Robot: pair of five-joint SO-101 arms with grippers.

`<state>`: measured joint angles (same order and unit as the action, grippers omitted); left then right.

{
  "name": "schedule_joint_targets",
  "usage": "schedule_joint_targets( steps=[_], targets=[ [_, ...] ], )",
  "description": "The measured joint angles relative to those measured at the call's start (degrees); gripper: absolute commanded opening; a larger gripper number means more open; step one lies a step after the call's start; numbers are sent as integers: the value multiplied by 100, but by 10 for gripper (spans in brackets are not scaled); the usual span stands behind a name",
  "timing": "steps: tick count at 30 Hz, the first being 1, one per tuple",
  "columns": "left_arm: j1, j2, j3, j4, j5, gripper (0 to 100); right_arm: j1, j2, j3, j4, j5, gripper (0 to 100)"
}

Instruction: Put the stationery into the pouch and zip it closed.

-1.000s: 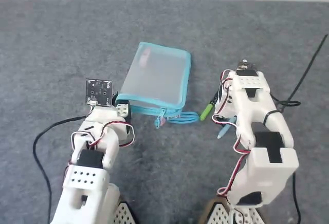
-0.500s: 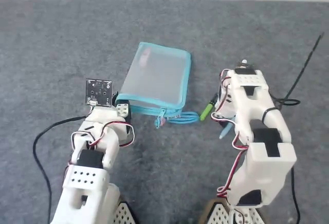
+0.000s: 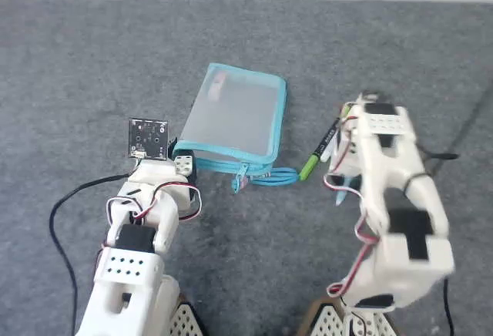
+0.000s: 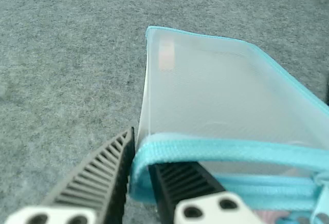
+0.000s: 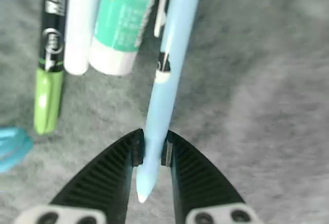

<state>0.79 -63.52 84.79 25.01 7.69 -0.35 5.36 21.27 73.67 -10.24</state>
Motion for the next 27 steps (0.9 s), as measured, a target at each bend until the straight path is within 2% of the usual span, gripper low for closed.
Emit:
schedule_joint_targets(
  steps=[9, 16, 18, 22, 27],
  targets=[
    [0, 0, 0, 0, 0, 13, -18, -2277, 220, 686, 1943, 7],
    [0, 0, 0, 0, 0, 13, -35, -3534, 229, 1081, 2382, 7],
    [0, 0, 0, 0, 0, 13, -343, -3771, 229, 1231, 2673, 7],
    [0, 0, 0, 0, 0, 13, -1521, -4079, 229, 1802, 3218, 7],
    [0, 0, 0, 0, 0, 13, -3077, -4281, 220, 2312, 3297, 7]
  ],
)
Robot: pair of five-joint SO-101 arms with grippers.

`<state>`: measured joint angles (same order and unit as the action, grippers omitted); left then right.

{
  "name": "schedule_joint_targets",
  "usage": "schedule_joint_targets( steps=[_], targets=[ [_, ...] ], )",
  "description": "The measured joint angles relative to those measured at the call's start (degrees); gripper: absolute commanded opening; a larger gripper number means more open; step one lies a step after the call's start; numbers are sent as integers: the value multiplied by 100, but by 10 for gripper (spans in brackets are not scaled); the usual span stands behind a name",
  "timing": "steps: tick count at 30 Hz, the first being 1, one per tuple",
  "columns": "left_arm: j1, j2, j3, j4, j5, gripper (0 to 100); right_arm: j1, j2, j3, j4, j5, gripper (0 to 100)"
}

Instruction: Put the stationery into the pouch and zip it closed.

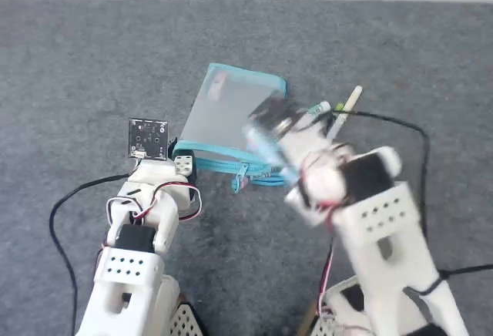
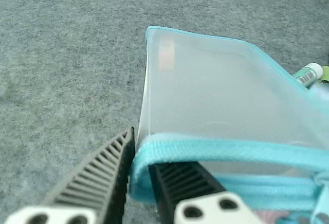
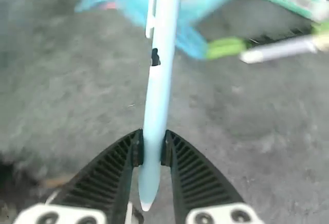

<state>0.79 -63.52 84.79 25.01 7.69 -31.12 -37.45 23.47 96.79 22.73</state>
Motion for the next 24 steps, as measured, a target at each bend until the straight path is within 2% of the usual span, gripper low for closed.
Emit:
schedule_joint_targets(
  steps=[6, 17, 24],
  targets=[
    [0, 0, 0, 0, 0, 13, -844, -18, -273, 360, -35, 7],
    [0, 0, 0, 0, 0, 13, -888, 624, -316, 360, -158, 7],
    [0, 0, 0, 0, 0, 13, -721, 1837, -1451, 360, -527, 7]
  ],
)
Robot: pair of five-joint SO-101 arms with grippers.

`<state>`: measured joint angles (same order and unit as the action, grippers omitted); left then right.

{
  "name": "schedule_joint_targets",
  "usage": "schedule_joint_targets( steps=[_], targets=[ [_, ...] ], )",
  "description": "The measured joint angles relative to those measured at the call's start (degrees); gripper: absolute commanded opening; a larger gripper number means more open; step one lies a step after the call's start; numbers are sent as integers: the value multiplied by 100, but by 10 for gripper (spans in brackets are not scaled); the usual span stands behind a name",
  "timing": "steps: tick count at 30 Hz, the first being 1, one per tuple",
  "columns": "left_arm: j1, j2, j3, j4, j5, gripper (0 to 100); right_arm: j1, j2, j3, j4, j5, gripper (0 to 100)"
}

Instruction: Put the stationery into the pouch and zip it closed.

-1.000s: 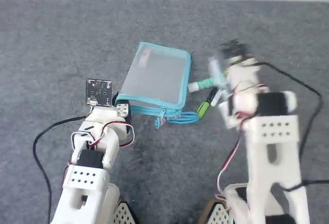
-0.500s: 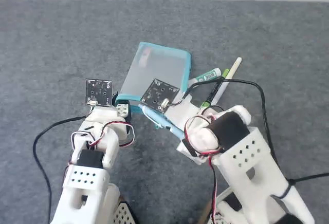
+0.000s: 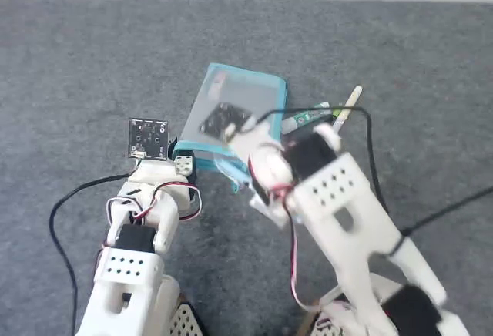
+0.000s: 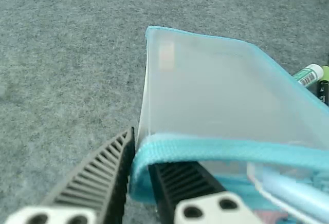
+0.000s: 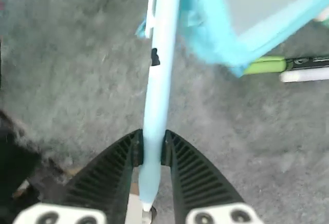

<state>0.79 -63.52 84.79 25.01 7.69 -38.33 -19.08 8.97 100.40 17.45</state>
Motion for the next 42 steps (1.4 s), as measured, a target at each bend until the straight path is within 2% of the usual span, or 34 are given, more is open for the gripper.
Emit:
schedule_joint_targets(
  steps=[12, 18, 26, 34, 42],
  targets=[
    [9, 0, 0, 0, 0, 13, 202, 2497, -2462, -70, -958, 10],
    [0, 0, 0, 0, 0, 13, 202, 3323, -3218, -62, -1081, 12],
    [0, 0, 0, 0, 0, 13, 202, 3429, -3499, -62, -1108, 182],
    [-35, 0, 0, 0, 0, 13, 220, 3349, -3903, 26, -1125, 177],
    [-53, 0, 9, 0, 0, 13, 1266, 2708, -4018, 26, -1108, 177]
  ],
)
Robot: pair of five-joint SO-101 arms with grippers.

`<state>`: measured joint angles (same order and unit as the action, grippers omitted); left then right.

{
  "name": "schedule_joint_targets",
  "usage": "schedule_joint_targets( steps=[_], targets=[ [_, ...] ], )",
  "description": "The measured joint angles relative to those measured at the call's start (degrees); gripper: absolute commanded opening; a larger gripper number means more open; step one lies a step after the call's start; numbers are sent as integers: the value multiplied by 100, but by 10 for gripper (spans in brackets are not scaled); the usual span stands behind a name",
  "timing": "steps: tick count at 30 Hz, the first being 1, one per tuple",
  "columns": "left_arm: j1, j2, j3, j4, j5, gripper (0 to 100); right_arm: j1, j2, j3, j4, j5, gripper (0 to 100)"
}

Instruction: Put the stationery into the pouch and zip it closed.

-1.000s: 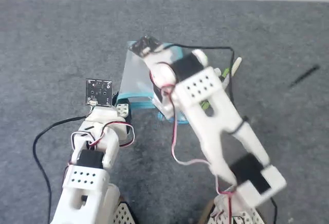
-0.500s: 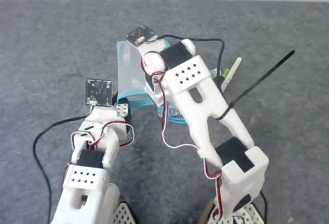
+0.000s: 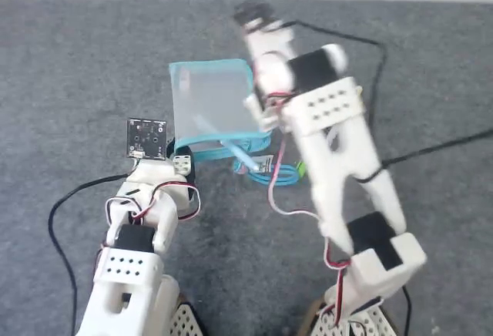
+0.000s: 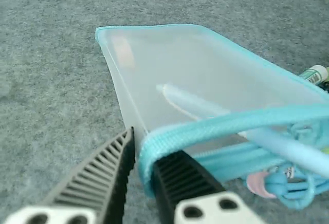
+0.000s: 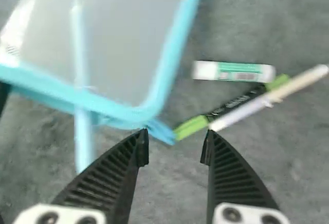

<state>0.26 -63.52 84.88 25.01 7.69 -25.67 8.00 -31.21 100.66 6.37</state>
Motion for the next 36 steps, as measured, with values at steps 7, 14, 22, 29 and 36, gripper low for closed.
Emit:
schedule_joint_targets(
  steps=[7, 14, 22, 29, 36],
  targets=[
    [-255, 0, 0, 0, 26, 13, 484, -70, 545, 0, 0, 177],
    [-422, 0, 0, 0, 220, 13, 1310, 308, 1978, -668, -422, 178],
    [-440, 0, -9, 53, 193, 12, 1433, 1152, 2207, -1538, -941, 177],
    [114, 0, -9, 132, 62, 12, 1442, 1530, 2207, -1767, -958, 177],
    [-475, 0, -9, 132, 185, 12, 1433, 1767, 2207, -2127, -1275, 177]
  ],
)
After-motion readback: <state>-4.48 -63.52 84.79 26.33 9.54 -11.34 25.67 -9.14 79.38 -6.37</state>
